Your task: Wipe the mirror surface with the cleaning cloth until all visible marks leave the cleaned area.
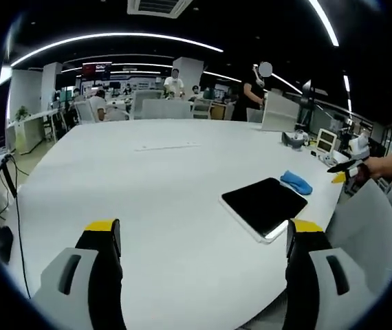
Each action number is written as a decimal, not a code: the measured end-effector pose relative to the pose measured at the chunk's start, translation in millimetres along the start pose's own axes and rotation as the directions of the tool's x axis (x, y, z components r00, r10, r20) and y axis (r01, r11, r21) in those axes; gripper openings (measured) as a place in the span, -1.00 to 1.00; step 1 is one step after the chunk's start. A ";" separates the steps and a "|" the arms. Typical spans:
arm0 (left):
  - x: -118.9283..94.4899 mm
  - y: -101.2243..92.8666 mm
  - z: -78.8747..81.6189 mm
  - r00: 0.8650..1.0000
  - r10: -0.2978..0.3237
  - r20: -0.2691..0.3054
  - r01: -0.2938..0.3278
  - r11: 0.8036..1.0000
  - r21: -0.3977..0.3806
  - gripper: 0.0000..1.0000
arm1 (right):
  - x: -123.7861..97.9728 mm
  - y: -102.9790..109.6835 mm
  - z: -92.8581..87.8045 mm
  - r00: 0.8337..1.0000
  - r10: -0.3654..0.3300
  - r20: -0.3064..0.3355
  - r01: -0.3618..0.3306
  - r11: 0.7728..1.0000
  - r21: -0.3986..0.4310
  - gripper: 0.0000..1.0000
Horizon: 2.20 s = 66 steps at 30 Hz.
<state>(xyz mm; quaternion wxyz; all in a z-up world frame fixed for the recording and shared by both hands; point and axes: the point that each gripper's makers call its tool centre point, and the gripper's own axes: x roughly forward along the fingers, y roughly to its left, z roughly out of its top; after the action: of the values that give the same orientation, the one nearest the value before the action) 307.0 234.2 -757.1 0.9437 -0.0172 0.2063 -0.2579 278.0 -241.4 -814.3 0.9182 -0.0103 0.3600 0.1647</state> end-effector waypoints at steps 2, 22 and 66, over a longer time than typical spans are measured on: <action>-0.3 2.6 1.0 1.000 0.004 0.003 -0.004 1.000 -0.002 0.98 | -0.5 -2.2 -0.9 1.000 -0.019 -0.002 0.019 1.000 -0.007 0.97; -2.3 11.4 -6.0 1.000 0.015 -0.007 -0.015 0.999 -0.041 0.98 | -5.7 -10.6 9.9 0.998 -0.065 -0.005 0.065 0.997 0.032 0.97; 10.5 17.5 6.0 1.000 0.022 -0.005 -0.022 1.000 -0.013 0.98 | -2.6 -15.8 65.2 0.994 -0.106 -0.024 0.108 0.991 0.075 0.83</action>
<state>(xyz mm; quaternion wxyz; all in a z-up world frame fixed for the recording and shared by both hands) 326.0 243.7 -758.0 0.9460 -0.0203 0.2103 -0.2460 324.0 -248.2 -765.9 0.9219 0.0040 0.3740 0.1011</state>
